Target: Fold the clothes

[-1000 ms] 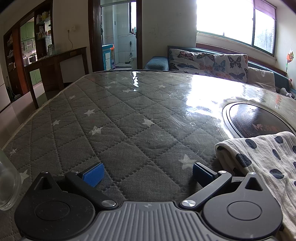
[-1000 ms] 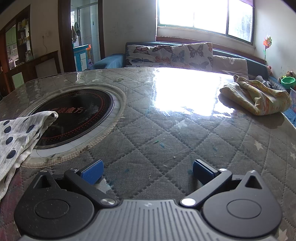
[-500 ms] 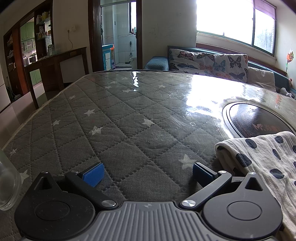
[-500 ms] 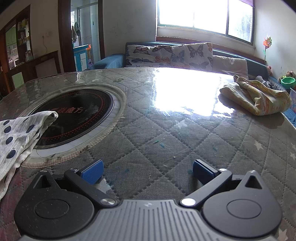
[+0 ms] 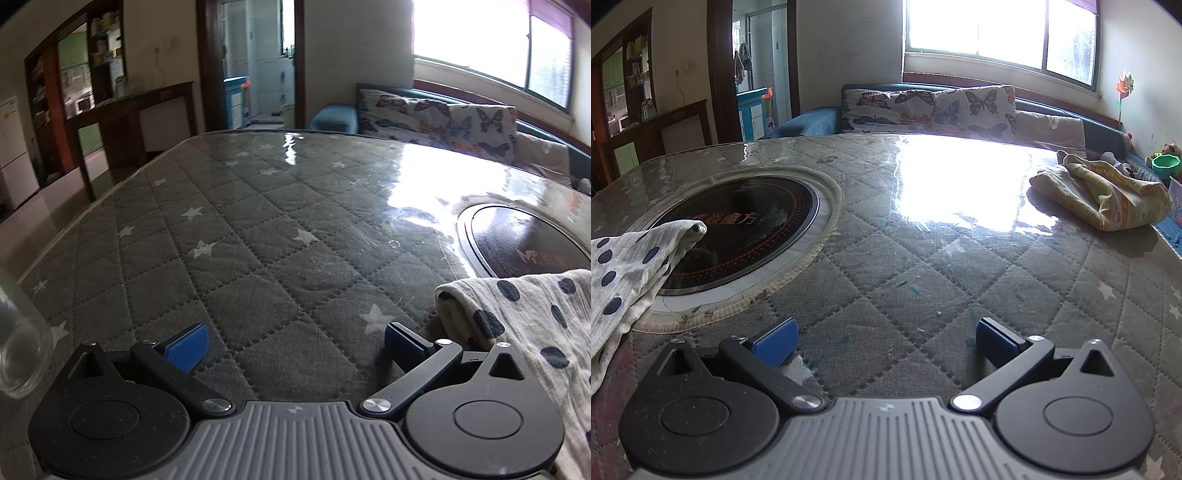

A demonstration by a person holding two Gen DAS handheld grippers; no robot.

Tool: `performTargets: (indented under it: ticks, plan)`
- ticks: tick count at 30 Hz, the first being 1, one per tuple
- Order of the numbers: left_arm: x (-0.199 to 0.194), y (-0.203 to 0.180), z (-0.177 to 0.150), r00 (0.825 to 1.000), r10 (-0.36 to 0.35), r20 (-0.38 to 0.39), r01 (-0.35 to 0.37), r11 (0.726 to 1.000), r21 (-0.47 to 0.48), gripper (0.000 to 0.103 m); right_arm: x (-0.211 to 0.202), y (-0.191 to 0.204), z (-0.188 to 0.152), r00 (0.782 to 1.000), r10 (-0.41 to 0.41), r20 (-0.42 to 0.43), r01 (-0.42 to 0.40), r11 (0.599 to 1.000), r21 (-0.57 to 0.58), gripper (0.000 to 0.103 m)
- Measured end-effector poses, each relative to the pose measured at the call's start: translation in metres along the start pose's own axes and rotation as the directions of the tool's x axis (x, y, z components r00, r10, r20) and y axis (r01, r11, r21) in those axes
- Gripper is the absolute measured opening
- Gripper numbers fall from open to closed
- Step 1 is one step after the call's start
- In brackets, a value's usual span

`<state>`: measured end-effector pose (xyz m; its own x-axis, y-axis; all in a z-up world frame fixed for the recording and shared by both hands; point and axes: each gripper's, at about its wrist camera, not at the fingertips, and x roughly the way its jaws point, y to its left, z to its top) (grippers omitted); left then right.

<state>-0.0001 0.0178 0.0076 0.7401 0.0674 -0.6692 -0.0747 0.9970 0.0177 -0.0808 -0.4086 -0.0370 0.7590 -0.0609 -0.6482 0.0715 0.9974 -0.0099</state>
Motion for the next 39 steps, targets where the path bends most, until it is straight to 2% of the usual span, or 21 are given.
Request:
performTargets:
  ticks: [9,22,39]
  plan:
    - [-0.006,-0.003,0.004,0.998,0.039,-0.058,-0.041,0.998,-0.042,0.103,0.000,0.000,0.000,1.000,0.000,0.000,0.000,1.000,-0.001,0.103]
    - [-0.018,-0.002,0.005,0.990,0.050,-0.131,-0.060,0.995,-0.076,0.103,0.000,0.000,0.000,1.000,0.000,0.000,0.000,1.000,-0.001,0.103]
    - [-0.022,-0.009,0.000,0.984,0.063,-0.165,-0.078,0.993,-0.085,0.103,0.000,0.000,0.000,1.000,0.000,0.000,0.000,1.000,-0.001,0.103]
